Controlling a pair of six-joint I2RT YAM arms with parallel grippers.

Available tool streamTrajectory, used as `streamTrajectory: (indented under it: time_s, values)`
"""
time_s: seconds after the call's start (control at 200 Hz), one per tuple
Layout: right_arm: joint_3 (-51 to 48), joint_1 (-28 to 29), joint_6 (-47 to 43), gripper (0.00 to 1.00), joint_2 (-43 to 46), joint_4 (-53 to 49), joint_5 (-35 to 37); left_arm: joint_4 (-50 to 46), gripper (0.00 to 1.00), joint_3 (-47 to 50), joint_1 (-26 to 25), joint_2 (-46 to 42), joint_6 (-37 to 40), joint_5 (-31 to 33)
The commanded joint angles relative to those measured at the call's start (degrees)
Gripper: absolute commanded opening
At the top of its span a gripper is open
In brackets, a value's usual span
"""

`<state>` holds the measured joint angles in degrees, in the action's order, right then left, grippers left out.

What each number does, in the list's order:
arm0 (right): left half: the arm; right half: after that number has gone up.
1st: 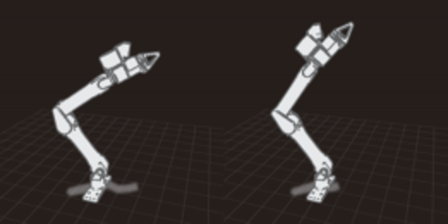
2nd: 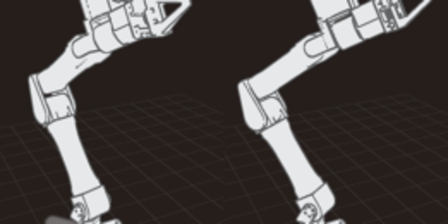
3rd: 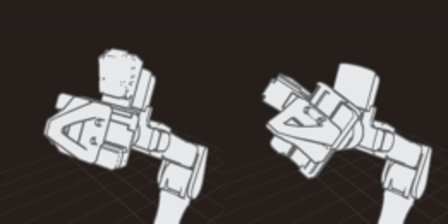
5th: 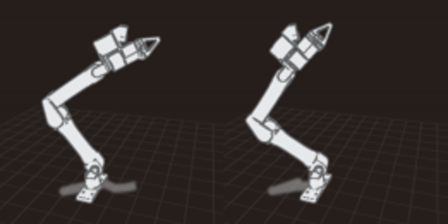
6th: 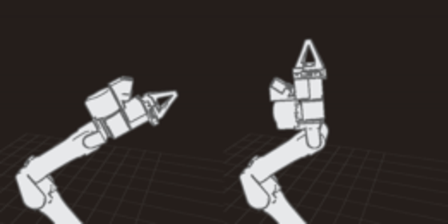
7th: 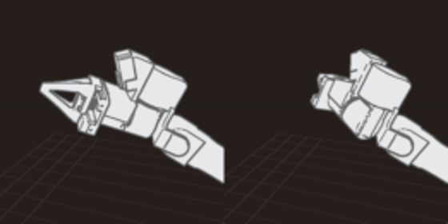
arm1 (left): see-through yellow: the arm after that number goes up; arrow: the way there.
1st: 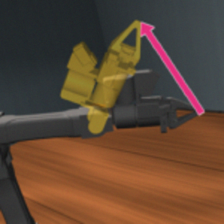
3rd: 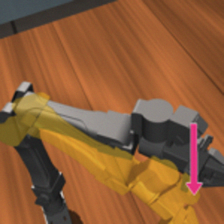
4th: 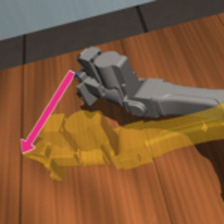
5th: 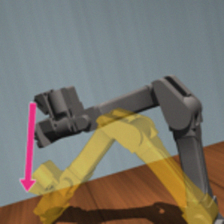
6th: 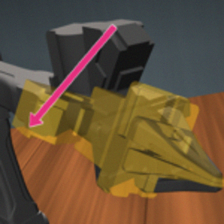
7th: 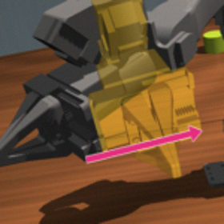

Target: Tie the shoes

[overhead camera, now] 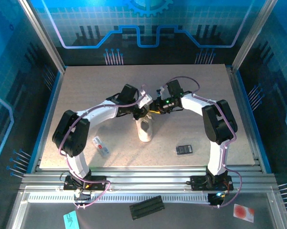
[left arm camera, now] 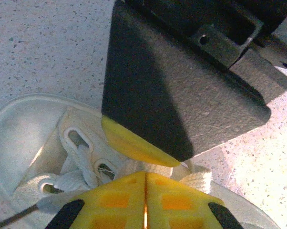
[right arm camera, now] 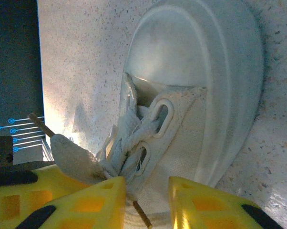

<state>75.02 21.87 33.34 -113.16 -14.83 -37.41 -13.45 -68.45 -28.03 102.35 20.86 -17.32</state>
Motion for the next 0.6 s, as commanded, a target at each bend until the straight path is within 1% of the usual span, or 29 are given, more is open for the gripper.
streamTrajectory:
  time_s: [0.0, 0.14, 0.265, 0.43, 0.595]
  values:
    - [1.5, 0.8, 0.3, 0.24, -0.9, 1.2, -1.7, -2.3, 0.08, 0.9, -0.5, 0.8, -0.8, 0.9]
    - [1.7, 0.7, -0.2, 0.08, -0.4, 1.2, -1.5, -3.3, 0.07, 0.5, -0.7, 1.0, -1.1, 1.6]
    - [2.4, 0.4, -2.2, 0.00, 0.8, -0.4, 0.1, -4.6, 0.07, 0.2, -0.7, 1.2, -2.1, 2.2]
    - [6.8, -0.7, -7.7, 0.00, 1.0, -6.9, 2.1, -6.0, 0.07, -0.1, -0.7, 1.3, -3.1, 3.2]
    - [9.4, -2.2, -10.5, 0.00, 0.7, -10.1, 3.0, -7.6, 0.06, -1.4, -0.7, 2.4, -3.7, 3.9]
